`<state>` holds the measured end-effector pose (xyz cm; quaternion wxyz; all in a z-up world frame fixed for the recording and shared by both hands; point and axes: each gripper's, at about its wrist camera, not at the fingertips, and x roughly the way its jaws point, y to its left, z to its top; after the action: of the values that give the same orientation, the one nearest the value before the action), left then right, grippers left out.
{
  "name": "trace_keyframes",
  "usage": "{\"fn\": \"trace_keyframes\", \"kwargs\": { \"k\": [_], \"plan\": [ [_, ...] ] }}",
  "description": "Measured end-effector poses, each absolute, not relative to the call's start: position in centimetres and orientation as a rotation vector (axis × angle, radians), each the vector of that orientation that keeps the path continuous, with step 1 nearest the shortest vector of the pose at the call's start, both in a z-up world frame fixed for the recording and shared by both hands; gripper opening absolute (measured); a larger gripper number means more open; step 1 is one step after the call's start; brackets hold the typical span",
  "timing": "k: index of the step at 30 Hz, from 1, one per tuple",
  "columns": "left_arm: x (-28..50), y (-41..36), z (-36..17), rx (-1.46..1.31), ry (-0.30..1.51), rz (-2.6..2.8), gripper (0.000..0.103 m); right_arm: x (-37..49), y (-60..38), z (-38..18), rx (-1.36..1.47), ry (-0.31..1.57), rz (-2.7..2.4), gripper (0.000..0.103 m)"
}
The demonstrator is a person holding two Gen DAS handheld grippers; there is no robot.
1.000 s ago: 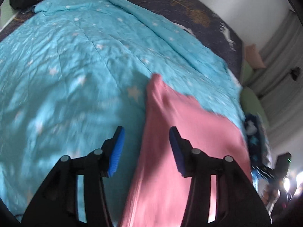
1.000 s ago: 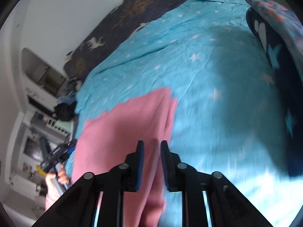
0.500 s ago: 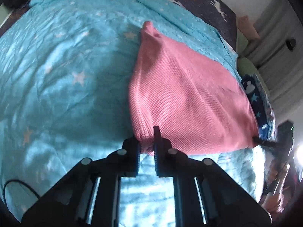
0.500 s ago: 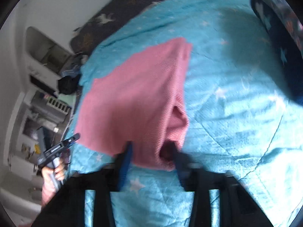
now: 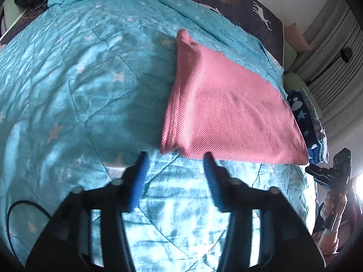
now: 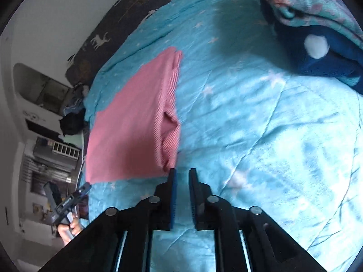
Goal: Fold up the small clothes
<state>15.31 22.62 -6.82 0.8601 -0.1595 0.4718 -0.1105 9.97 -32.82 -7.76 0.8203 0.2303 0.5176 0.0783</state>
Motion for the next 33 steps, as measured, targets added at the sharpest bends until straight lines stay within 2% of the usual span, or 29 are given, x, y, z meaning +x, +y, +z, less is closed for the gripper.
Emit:
{"fn": "trace_keyframes", "kwargs": {
  "k": [5,11,13,14,16,17,18,19,22,28,33],
  "plan": [
    [16.0,21.9,-7.2,-0.396,1.008,-0.268,0.057,10.7,-30.8,-8.2,0.541,1.098,0.287,0.05],
    [18.5,20.8,-7.7,-0.402,0.999,-0.254,0.057,13.4,-29.3,-10.2,0.615,1.141,0.296,0.052],
    [18.8,20.9,-7.8,-0.429,0.992,-0.26,0.037,14.4,-29.4,-10.8,0.684,1.131,0.302,0.052],
    [19.0,20.9,-8.0,-0.45,0.997,-0.268,0.018,14.8,-29.7,-11.2,0.728,1.118,0.305,0.052],
    [19.3,21.4,-8.5,-0.511,1.007,-0.28,0.015,15.9,-30.1,-11.6,0.799,1.09,0.291,0.052],
    [19.3,21.6,-8.6,-0.527,1.001,-0.28,0.014,16.4,-30.1,-11.8,0.822,1.071,0.273,0.047],
    [19.1,21.7,-8.7,-0.535,0.992,-0.275,0.013,16.7,-30.1,-11.8,0.822,1.052,0.253,0.02],
    [18.9,21.7,-8.5,-0.541,0.979,-0.273,0.013,17.0,-30.1,-11.8,0.799,1.046,0.229,0.005],
    [17.6,22.1,-7.2,-0.572,0.936,-0.293,0.012,16.9,-29.3,-10.8,0.79,1.007,0.243,0.005],
    [13.4,20.4,-3.9,-0.55,0.893,-0.416,0.012,12.9,-30.2,-4.4,0.712,0.892,0.299,0.005],
    [7.9,18.4,-3.9,-0.501,0.948,-0.464,0.012,8.2,-31.4,-4.0,0.647,0.974,0.244,0.005]
  ]
}}
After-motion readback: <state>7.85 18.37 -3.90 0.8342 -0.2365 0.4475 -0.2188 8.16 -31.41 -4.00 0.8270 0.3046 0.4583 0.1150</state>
